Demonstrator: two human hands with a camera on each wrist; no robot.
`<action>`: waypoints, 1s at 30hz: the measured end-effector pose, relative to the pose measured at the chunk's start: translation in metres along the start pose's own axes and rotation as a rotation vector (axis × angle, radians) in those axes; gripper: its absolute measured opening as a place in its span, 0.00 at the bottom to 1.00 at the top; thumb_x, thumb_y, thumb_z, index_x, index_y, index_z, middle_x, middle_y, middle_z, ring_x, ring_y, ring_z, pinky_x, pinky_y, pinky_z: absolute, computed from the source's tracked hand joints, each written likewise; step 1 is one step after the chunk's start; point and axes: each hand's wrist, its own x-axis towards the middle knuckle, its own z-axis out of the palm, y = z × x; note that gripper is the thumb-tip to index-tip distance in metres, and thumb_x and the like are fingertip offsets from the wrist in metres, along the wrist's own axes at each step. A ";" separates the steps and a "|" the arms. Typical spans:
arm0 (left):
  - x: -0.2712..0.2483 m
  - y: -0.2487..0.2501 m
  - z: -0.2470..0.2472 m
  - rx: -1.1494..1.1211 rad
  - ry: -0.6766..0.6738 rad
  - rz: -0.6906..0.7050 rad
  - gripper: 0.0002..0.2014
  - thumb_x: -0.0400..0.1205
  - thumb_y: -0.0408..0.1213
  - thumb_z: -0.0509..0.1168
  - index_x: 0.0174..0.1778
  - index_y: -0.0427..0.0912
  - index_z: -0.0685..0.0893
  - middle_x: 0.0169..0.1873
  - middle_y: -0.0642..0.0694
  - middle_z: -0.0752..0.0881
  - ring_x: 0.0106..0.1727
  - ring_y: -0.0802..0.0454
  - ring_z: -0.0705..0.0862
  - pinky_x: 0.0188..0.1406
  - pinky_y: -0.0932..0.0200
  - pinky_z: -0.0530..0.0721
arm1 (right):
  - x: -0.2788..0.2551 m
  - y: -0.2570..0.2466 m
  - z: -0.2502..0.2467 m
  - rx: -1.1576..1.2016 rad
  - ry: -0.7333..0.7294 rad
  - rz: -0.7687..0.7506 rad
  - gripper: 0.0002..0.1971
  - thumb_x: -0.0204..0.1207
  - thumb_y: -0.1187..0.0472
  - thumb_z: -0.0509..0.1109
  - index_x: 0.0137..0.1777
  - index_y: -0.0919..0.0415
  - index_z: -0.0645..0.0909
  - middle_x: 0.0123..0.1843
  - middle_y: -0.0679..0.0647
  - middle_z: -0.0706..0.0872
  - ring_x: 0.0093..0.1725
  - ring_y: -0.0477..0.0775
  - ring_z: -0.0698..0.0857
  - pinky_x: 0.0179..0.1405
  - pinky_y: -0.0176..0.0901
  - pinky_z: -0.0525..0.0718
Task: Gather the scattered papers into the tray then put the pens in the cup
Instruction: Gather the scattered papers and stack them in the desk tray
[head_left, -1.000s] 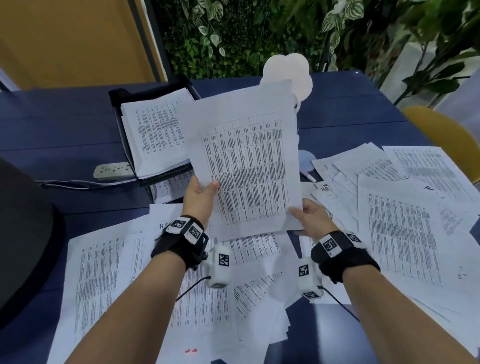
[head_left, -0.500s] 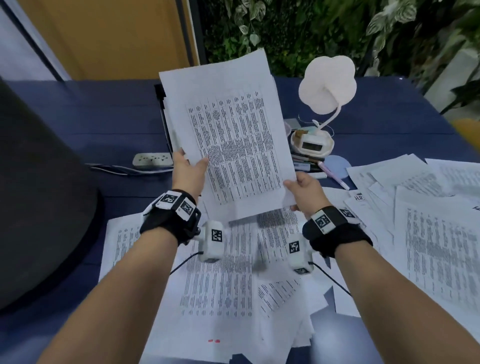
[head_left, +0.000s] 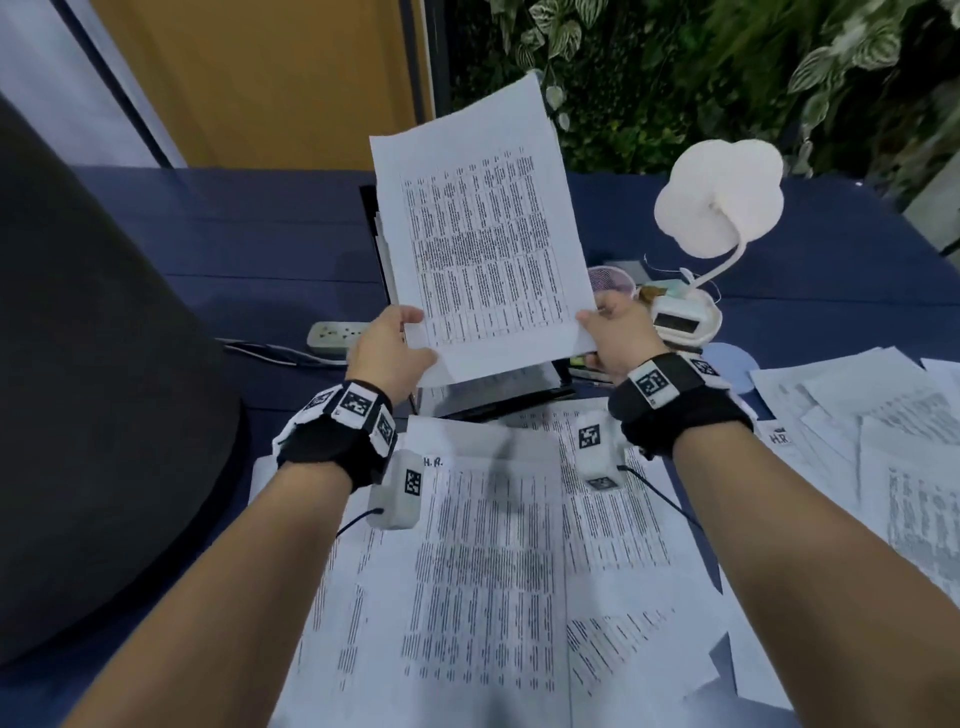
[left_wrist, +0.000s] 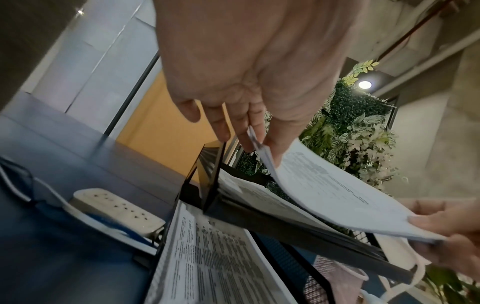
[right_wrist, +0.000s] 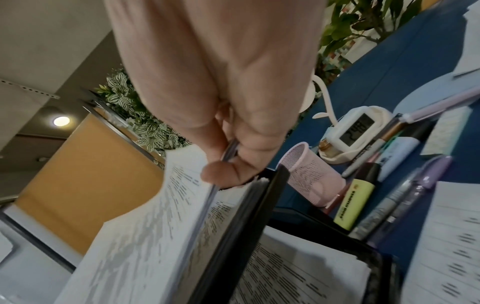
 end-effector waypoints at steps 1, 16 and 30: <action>0.006 0.000 -0.002 0.079 0.037 0.006 0.23 0.74 0.38 0.71 0.65 0.54 0.76 0.57 0.43 0.82 0.58 0.42 0.81 0.63 0.45 0.79 | 0.006 -0.005 0.002 -0.011 -0.013 -0.003 0.10 0.81 0.69 0.61 0.46 0.52 0.78 0.50 0.54 0.86 0.39 0.51 0.83 0.24 0.39 0.81; 0.051 -0.002 0.006 0.764 0.084 0.161 0.24 0.78 0.51 0.64 0.70 0.51 0.77 0.72 0.48 0.73 0.81 0.44 0.55 0.74 0.27 0.40 | 0.048 -0.010 0.027 -0.431 0.150 -0.113 0.16 0.76 0.69 0.67 0.64 0.61 0.81 0.55 0.58 0.86 0.48 0.57 0.85 0.56 0.45 0.83; 0.030 -0.010 0.015 0.866 0.052 0.240 0.17 0.84 0.42 0.54 0.68 0.51 0.79 0.75 0.52 0.70 0.83 0.40 0.50 0.73 0.24 0.39 | 0.022 0.003 0.034 -1.213 0.136 -0.224 0.15 0.79 0.60 0.60 0.61 0.52 0.82 0.68 0.61 0.75 0.72 0.69 0.67 0.68 0.58 0.66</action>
